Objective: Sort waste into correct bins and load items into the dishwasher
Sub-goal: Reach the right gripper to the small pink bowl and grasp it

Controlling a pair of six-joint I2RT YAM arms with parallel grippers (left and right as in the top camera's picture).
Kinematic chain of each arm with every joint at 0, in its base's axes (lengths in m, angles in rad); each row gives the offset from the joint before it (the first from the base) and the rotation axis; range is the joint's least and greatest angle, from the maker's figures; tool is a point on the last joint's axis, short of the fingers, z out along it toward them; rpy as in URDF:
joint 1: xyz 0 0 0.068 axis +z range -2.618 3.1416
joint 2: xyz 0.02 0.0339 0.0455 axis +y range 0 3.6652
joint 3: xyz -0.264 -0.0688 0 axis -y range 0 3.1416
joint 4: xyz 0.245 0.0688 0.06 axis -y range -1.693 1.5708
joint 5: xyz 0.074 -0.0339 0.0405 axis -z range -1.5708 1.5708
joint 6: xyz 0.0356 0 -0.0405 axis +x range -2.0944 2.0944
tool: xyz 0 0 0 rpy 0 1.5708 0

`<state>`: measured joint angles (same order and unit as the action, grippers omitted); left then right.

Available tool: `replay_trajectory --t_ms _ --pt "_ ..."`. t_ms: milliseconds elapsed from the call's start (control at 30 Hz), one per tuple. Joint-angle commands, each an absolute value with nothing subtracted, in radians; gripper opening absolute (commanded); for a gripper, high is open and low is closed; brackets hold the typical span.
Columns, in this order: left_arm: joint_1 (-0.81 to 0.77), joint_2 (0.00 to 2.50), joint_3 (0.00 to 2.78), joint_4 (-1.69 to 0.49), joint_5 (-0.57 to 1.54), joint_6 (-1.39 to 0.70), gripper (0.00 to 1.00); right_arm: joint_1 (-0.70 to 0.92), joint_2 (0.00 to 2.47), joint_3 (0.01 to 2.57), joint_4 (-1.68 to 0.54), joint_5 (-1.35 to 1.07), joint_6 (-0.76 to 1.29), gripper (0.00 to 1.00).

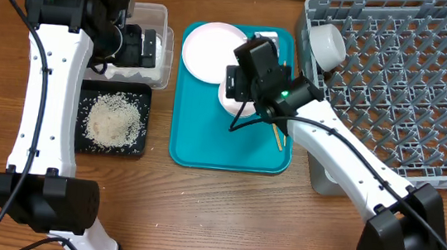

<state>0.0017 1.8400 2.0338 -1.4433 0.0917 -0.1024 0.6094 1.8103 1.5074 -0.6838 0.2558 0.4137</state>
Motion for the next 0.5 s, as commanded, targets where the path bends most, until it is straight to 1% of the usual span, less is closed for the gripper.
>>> replay_trajectory --t_ms 0,100,233,333,433,467 --pt "0.000 1.821 2.049 -1.439 0.085 -0.101 1.00 0.560 1.799 1.467 -0.693 0.185 0.692 0.75" --pt "0.000 1.821 2.049 -1.439 0.086 -0.101 1.00 0.529 1.800 1.431 -0.693 0.185 0.764 0.72" --pt "0.000 1.821 2.049 -1.439 0.086 -0.101 1.00 0.496 1.814 1.400 -0.683 0.181 0.764 0.71" --pt "0.000 1.821 2.049 -1.439 0.086 -0.101 1.00 0.492 1.847 1.393 -0.688 0.180 0.763 0.65" --pt "0.000 1.821 2.049 -1.439 0.086 -0.101 1.00 0.492 1.885 1.393 -0.679 0.154 0.764 0.62" --pt "0.000 1.821 2.049 -1.439 0.086 -0.101 1.00 0.492 1.903 1.393 -0.669 0.139 0.764 0.60"
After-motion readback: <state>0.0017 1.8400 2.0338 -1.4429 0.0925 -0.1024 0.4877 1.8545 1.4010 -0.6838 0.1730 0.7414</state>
